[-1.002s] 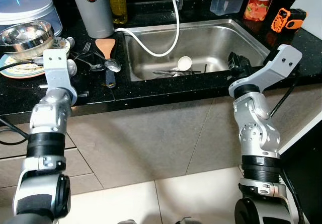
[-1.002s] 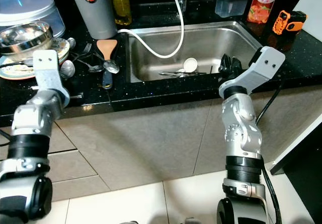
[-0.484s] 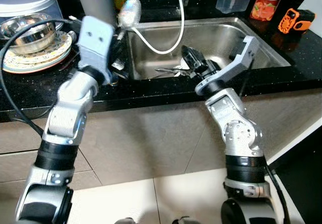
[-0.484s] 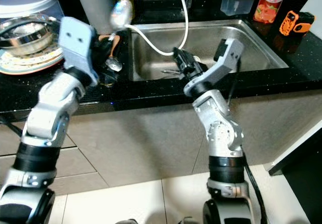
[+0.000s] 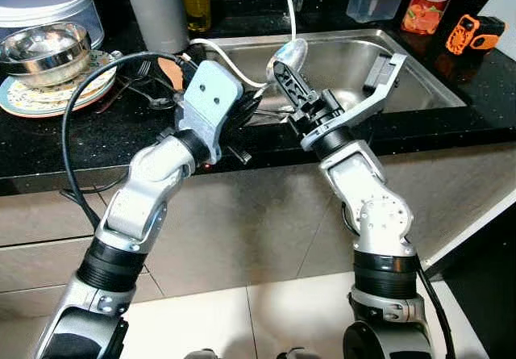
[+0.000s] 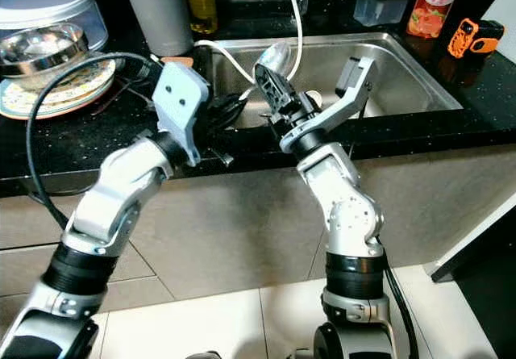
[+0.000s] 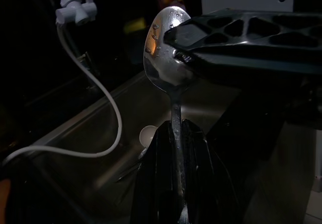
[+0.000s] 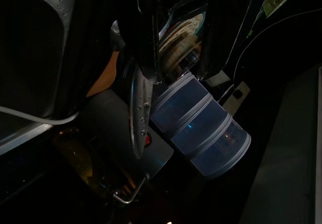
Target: Kitchen organization
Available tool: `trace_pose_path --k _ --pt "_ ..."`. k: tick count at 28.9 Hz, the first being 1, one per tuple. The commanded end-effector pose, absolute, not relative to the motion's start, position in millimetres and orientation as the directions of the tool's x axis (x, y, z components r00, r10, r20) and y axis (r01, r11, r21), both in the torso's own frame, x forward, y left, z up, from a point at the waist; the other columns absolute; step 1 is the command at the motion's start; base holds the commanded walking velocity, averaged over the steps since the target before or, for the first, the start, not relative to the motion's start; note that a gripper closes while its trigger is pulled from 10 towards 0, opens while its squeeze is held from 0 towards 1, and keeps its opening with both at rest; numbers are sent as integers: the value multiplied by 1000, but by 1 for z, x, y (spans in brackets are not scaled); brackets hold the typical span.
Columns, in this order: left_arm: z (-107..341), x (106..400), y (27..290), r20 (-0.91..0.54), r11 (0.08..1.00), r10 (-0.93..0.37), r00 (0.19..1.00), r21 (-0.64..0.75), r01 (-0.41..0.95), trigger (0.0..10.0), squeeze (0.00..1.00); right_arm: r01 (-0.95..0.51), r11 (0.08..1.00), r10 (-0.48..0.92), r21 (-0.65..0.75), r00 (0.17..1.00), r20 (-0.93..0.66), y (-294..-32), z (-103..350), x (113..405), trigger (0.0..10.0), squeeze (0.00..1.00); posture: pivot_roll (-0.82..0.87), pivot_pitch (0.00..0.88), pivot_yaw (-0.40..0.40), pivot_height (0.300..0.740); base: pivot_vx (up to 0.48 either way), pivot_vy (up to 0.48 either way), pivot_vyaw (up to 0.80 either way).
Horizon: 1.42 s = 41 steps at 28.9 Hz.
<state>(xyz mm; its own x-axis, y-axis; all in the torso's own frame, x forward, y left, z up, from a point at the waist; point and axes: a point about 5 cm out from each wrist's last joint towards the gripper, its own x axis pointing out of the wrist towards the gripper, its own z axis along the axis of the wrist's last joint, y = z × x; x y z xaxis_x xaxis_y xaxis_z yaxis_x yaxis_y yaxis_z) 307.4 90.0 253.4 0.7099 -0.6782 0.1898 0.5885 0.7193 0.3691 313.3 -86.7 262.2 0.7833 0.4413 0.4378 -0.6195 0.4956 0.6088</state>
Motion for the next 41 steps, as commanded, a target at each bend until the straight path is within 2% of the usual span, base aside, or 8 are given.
trace_pose_path --k 1,7,10,17,26,35,37,41 --pt "256 303 85 212 699 -705 676 363 616 10000 0 -595 514 428 618 802 417 -91 258 313 10000 0 80 0 12 740 0 0 0" --pt "255 307 88 209 722 -676 706 376 581 10000 0 -584 527 417 617 811 411 -94 257 314 10000 0 79 0 17 740 0 0 0" --pt "256 319 99 232 795 -573 786 389 465 10000 0 -578 536 408 615 816 410 -98 255 313 10000 0 79 0 23 740 0 0 0" --pt "261 323 103 263 825 -533 804 371 426 10000 0 -559 550 395 621 829 396 -102 250 313 10000 0 77 0 25 740 0 0 0" --pt "251 317 90 223 775 -609 761 371 512 10000 0 -558 545 394 625 829 397 -101 249 312 10000 0 73 0 34 740 0 0 0" --pt "237 304 68 171 683 -717 675 366 633 10000 0 -556 547 389 626 831 398 -100 248 314 10000 0 61 0 46 740 0 0 0" --pt "235 303 66 165 674 -725 669 369 640 10000 0 -554 548 388 627 832 397 -100 248 314 10000 0 61 0 46 740 0 0 0" --pt "236 307 67 187 714 -685 704 366 597 10000 0 -547 552 385 629 837 390 -101 245 314 10000 0 59 0 48 740 0 0 0"
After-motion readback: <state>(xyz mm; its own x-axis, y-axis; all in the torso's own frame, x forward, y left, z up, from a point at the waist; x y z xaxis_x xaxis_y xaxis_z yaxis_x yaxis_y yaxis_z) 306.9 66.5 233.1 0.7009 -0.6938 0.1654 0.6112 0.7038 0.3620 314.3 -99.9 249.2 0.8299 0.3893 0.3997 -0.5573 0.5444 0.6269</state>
